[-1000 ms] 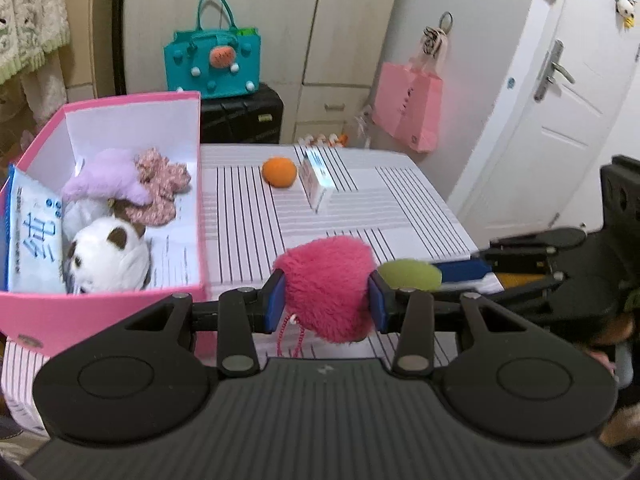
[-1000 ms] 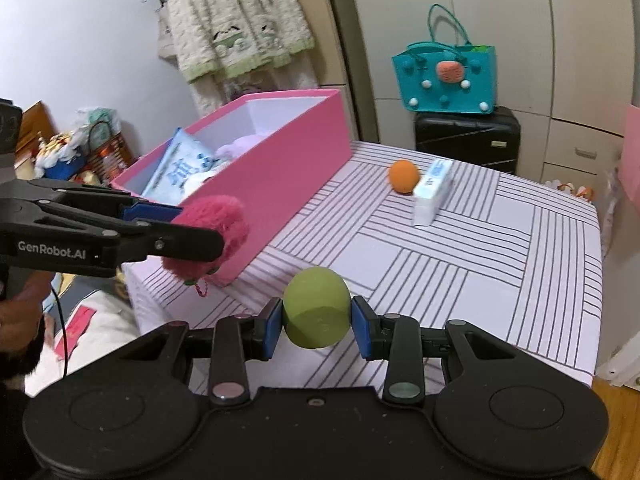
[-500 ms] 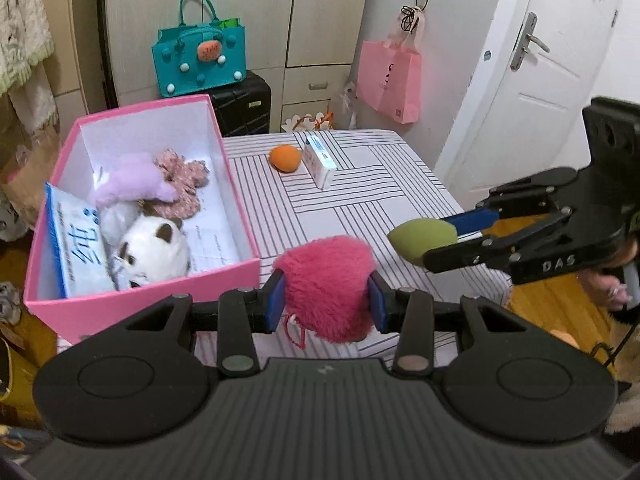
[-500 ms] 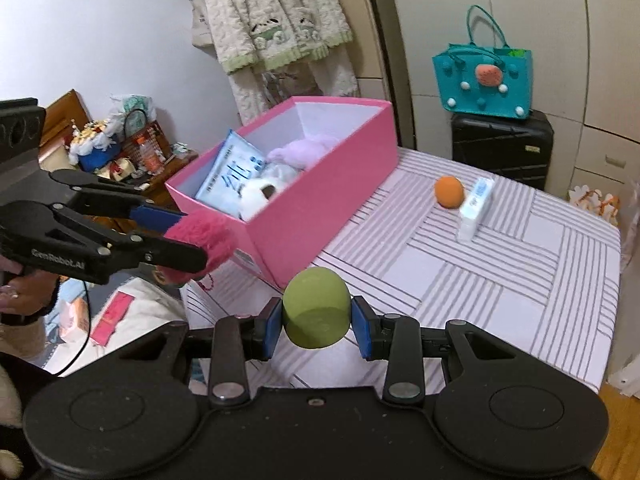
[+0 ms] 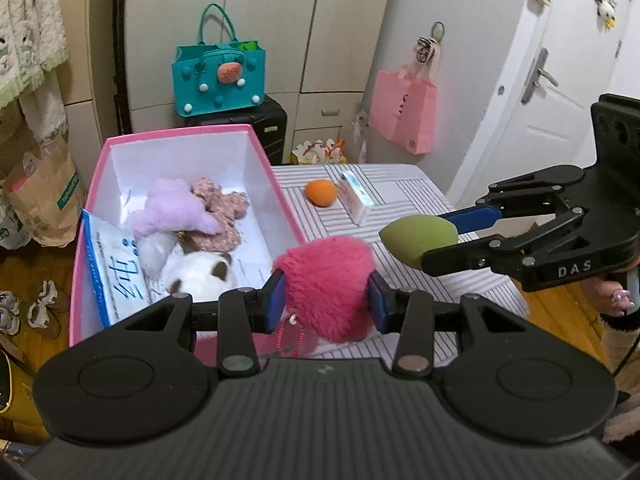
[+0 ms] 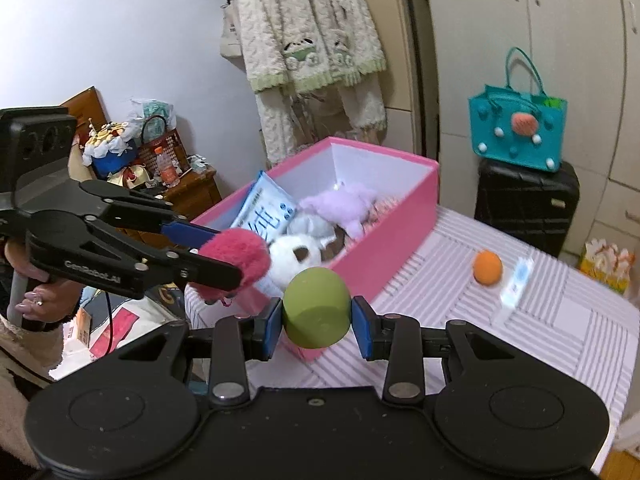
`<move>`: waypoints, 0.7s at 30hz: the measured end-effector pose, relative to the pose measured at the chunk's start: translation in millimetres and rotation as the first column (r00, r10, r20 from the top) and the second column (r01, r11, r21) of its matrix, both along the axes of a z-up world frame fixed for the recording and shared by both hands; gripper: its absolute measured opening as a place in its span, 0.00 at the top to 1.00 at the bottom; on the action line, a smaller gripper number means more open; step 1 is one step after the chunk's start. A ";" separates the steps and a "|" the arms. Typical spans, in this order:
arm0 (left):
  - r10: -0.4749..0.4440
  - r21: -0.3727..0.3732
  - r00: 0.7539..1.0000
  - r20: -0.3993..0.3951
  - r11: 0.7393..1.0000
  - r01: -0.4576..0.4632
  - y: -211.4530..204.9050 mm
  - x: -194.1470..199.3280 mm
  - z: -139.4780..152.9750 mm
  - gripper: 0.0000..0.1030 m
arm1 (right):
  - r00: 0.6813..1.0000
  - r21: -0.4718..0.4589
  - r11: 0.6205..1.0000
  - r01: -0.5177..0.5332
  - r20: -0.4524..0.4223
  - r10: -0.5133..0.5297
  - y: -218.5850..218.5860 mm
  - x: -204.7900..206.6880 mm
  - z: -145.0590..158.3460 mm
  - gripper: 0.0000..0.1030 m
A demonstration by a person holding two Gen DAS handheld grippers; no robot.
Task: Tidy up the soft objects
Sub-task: 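Lift the pompom with the left gripper while the right gripper carries the green ball to the box, then lower the pompom into the box and open the left gripper while the right gripper releases the green ball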
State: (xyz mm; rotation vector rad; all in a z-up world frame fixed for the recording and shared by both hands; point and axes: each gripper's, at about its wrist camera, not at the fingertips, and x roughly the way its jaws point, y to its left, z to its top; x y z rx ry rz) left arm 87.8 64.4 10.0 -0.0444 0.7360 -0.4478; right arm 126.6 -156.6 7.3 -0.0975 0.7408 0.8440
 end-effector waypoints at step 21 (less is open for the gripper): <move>0.121 0.078 0.991 -0.050 0.990 -0.117 37.9 129.8 -30.9 0.60 | 0.986 -0.187 0.982 -0.024 0.156 0.054 101.5 119.2 -18.9 0.59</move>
